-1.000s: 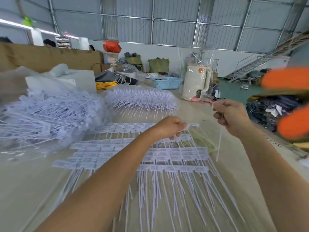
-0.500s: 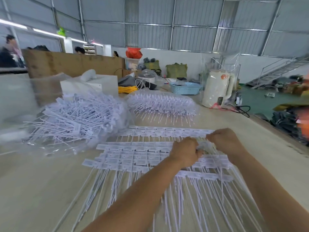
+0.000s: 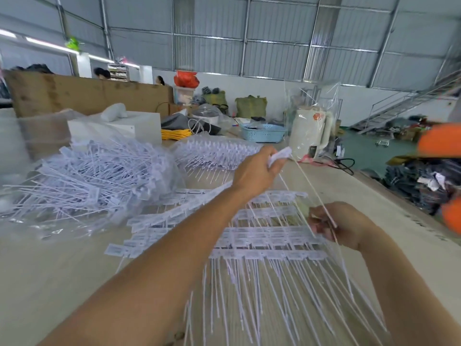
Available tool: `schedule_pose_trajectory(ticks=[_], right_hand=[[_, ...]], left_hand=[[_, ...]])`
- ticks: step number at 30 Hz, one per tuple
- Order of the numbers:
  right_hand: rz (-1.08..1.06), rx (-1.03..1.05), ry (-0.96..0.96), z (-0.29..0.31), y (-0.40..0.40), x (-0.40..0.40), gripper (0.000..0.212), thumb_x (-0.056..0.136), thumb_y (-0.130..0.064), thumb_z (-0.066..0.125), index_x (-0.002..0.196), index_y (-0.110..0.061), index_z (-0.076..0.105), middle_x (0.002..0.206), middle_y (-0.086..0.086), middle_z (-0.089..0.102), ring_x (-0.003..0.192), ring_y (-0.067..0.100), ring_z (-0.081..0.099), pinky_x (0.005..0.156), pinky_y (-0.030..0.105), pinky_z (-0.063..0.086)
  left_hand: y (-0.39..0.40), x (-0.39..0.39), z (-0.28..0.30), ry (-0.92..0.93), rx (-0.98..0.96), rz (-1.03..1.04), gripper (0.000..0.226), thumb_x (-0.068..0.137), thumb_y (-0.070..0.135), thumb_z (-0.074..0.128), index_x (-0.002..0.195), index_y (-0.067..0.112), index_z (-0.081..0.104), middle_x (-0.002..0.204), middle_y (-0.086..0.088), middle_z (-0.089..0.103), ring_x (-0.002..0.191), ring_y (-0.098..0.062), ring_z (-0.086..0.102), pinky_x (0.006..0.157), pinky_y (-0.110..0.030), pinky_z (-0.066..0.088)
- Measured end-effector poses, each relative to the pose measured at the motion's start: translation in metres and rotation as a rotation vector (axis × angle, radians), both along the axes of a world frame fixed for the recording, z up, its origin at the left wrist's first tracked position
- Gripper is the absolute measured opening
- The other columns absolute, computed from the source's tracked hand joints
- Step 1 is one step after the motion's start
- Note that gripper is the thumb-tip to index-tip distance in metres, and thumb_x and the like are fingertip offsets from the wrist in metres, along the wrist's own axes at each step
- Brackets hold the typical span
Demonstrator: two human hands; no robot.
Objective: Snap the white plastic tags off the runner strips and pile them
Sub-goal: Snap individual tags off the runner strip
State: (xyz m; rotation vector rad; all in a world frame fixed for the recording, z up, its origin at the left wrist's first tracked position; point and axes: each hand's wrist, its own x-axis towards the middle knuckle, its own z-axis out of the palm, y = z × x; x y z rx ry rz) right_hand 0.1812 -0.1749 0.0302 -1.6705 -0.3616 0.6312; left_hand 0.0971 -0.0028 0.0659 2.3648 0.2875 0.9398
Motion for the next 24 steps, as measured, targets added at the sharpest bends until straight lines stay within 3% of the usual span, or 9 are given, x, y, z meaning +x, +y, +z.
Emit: schedule_pose_trajectory(ticks=[4,7,10,14,16,18,19,22,24], right_hand=[[0.054,-0.123,0.024,-0.020,0.009,-0.003,0.016,0.092,0.005,0.049,0.081,0.010,0.058,0.064,0.021,0.066,0.052,0.025,0.068,0.034,0.019,0.045],[0.038,-0.154,-0.037,-0.022,0.014,-0.001,0.015,0.092,0.000,0.055,0.081,0.010,0.059,0.063,0.017,0.068,0.055,0.024,0.070,0.038,0.020,0.047],[0.044,-0.132,-0.045,-0.024,0.013,-0.002,0.014,0.091,-0.002,0.057,0.082,0.009,0.060,0.062,0.016,0.067,0.058,0.026,0.070,0.042,0.023,0.052],[0.107,-0.024,-0.055,-0.015,0.006,-0.001,0.017,0.089,0.004,0.051,0.074,0.005,0.057,0.064,0.016,0.058,0.042,0.015,0.053,0.039,0.023,0.041],[0.035,0.096,-0.014,-0.009,0.003,0.001,0.014,0.089,0.003,0.050,0.076,0.002,0.056,0.067,0.012,0.058,0.038,0.008,0.047,0.033,0.017,0.033],[0.024,0.218,0.043,-0.002,0.004,0.000,0.013,0.091,0.001,0.050,0.079,-0.002,0.055,0.073,0.009,0.061,0.044,0.007,0.053,0.032,0.014,0.033],[0.047,0.234,0.042,0.000,0.007,-0.003,0.013,0.091,-0.002,0.051,0.080,-0.005,0.057,0.078,0.007,0.063,0.053,0.010,0.058,0.038,0.016,0.039],[0.114,0.107,-0.094,-0.001,0.022,-0.017,0.011,0.087,-0.008,0.061,0.077,-0.010,0.064,0.084,0.004,0.066,0.079,0.020,0.062,0.067,0.030,0.049],[0.150,0.032,-0.166,-0.001,0.033,-0.025,0.013,0.085,-0.006,0.064,0.072,-0.008,0.064,0.083,0.008,0.068,0.076,0.023,0.064,0.069,0.034,0.053]], left_hand=[[-0.005,-0.014,0.050,-0.146,-0.023,-0.090,0.025,0.095,0.031,0.052,0.106,0.010,0.059,0.085,-0.010,0.064,0.053,-0.014,0.046,0.051,-0.027,0.040],[-0.012,-0.026,0.093,-0.168,0.046,-0.074,0.021,0.093,0.035,0.055,0.096,0.015,0.062,0.080,0.002,0.061,0.055,-0.005,0.046,0.051,-0.021,0.037],[-0.024,-0.033,0.114,-0.062,0.120,-0.094,0.020,0.090,0.037,0.059,0.089,0.017,0.062,0.073,0.012,0.054,0.057,0.000,0.044,0.051,-0.020,0.033],[-0.030,-0.031,0.072,0.381,0.269,-0.132,0.028,0.090,0.039,0.059,0.096,0.011,0.064,0.074,0.005,0.056,0.069,-0.011,0.053,0.054,-0.020,0.036],[-0.024,-0.030,0.031,0.581,0.246,-0.168,0.030,0.090,0.037,0.059,0.106,0.011,0.063,0.085,0.002,0.062,0.081,-0.016,0.056,0.066,-0.023,0.042],[-0.017,-0.031,-0.002,0.640,0.162,-0.194,0.033,0.090,0.038,0.059,0.114,0.015,0.061,0.110,-0.003,0.062,0.093,-0.019,0.057,0.080,-0.028,0.045],[-0.014,-0.032,-0.014,0.637,0.121,-0.210,0.034,0.091,0.038,0.059,0.116,0.015,0.061,0.117,-0.004,0.060,0.099,-0.020,0.057,0.084,-0.029,0.045],[-0.012,-0.032,-0.033,0.609,0.003,-0.263,0.032,0.093,0.034,0.056,0.117,0.014,0.060,0.106,-0.008,0.062,0.098,-0.024,0.060,0.083,-0.030,0.047],[-0.009,-0.031,-0.038,0.583,-0.032,-0.266,0.027,0.094,0.027,0.055,0.114,0.010,0.060,0.100,-0.009,0.064,0.096,-0.024,0.061,0.082,-0.032,0.048]])
